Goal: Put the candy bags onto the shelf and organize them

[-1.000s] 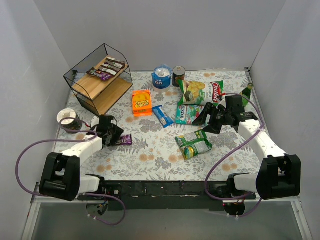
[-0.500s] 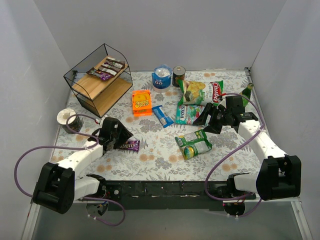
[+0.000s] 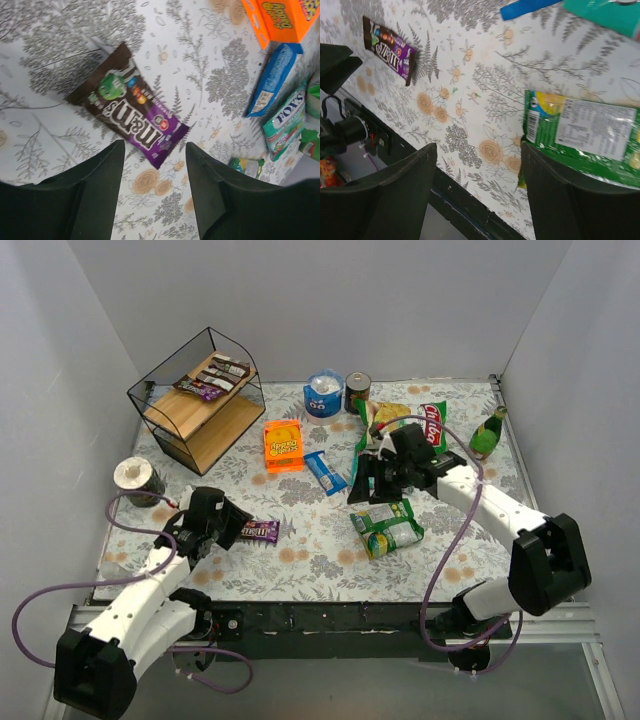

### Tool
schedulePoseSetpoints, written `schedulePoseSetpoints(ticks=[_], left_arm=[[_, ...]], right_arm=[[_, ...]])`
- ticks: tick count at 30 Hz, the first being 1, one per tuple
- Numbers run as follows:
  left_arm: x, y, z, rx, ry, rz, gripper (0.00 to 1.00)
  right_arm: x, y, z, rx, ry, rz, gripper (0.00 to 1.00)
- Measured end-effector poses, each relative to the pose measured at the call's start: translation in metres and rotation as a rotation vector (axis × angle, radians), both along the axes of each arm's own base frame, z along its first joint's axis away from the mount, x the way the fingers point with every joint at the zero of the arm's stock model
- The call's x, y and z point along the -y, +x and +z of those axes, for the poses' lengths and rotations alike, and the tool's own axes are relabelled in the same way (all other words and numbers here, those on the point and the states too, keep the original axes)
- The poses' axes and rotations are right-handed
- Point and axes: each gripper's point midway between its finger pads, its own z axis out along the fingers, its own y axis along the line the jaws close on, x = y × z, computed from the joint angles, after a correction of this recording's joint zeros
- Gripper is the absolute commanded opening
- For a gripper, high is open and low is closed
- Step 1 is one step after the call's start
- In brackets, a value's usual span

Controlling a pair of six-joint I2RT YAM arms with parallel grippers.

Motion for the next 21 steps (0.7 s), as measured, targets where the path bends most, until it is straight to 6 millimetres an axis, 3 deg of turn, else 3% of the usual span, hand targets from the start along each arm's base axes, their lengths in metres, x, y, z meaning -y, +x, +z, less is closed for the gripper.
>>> schedulePoseSetpoints(ticks=[5,11,16,21], left_arm=[[-0.010,-0.024,-0.019,-0.082,-0.006,0.067,0.51],[-0.014,-0.050,-0.055,-0.199,-0.027,0.112,0.52],[-0.006,-0.038,-0.053,-0.132,-0.085,0.113,0.53],[0.001,-0.024,-0.052,-0.048,-0.138,0.111,0.47]], right_arm=[[-0.041,-0.015,-0.015,-0.018,-0.020,0.147,0.71],[-0.049,-0.018,-0.025,-0.037,-0.034,0.173,0.70],[-0.051,-0.018,-0.024,-0.031,-0.031,0.178,0.70],[-0.051,-0.018,-0.024,-0.025,-0.033,0.182,0.69]])
